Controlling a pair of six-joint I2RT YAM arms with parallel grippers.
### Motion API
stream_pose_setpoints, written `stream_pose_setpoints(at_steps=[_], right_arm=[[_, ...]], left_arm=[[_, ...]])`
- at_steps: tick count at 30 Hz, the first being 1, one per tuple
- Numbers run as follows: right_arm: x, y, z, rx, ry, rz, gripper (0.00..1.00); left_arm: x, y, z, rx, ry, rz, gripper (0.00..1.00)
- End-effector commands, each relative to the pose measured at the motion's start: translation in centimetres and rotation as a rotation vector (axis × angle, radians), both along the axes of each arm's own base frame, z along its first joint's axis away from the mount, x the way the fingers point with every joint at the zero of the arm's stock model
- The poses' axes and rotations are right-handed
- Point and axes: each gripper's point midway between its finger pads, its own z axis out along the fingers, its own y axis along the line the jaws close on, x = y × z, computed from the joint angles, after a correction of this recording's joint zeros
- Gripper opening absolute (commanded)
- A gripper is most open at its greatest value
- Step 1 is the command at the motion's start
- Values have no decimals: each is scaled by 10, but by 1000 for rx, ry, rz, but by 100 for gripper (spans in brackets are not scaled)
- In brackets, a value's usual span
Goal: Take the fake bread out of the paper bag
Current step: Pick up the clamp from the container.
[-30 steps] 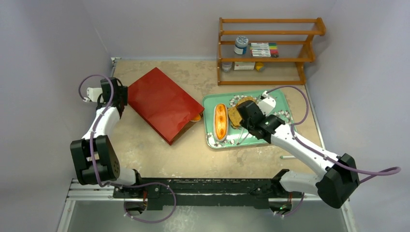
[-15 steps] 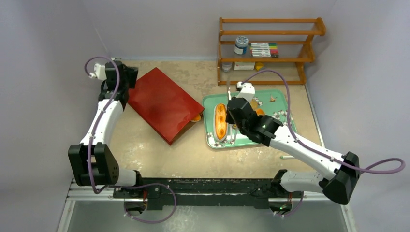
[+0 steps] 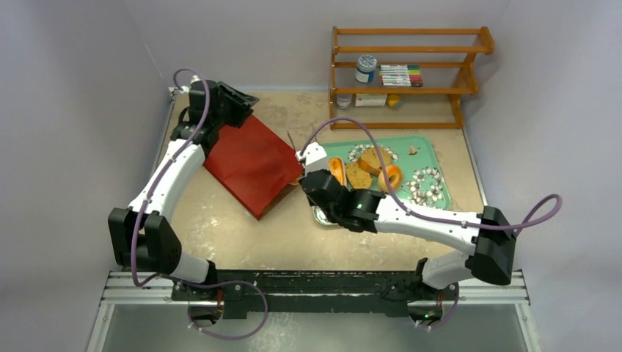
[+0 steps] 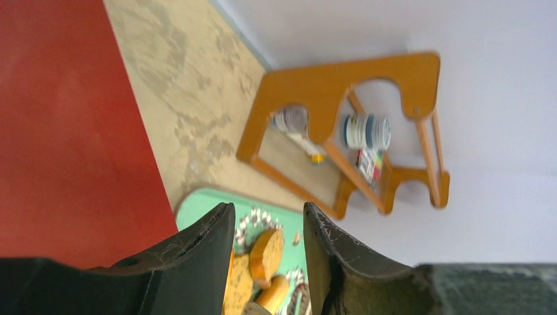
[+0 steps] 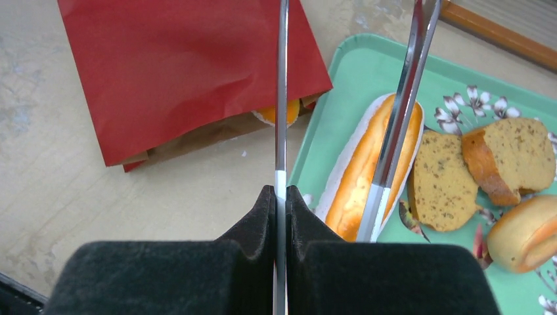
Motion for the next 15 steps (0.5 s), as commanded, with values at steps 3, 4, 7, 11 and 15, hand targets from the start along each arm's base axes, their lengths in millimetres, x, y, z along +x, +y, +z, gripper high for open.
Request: stream_pose_setpoints(at_steps=[3, 4, 7, 11, 15], right_arm=[[8, 31, 44, 6, -161, 16, 0], [8, 35, 45, -2, -171, 21, 0], [8, 43, 46, -25, -197, 26, 0], [13, 47, 50, -45, -230, 5, 0], [19, 47, 54, -79, -262, -19, 0]], left_arm=[[-14, -46, 16, -8, -9, -176, 42], [-16, -50, 15, -11, 0, -190, 42], [-21, -57, 15, -5, 18, -219, 42], [-31, -59, 9, 23, 59, -254, 42], [-41, -56, 7, 51, 83, -266, 42]])
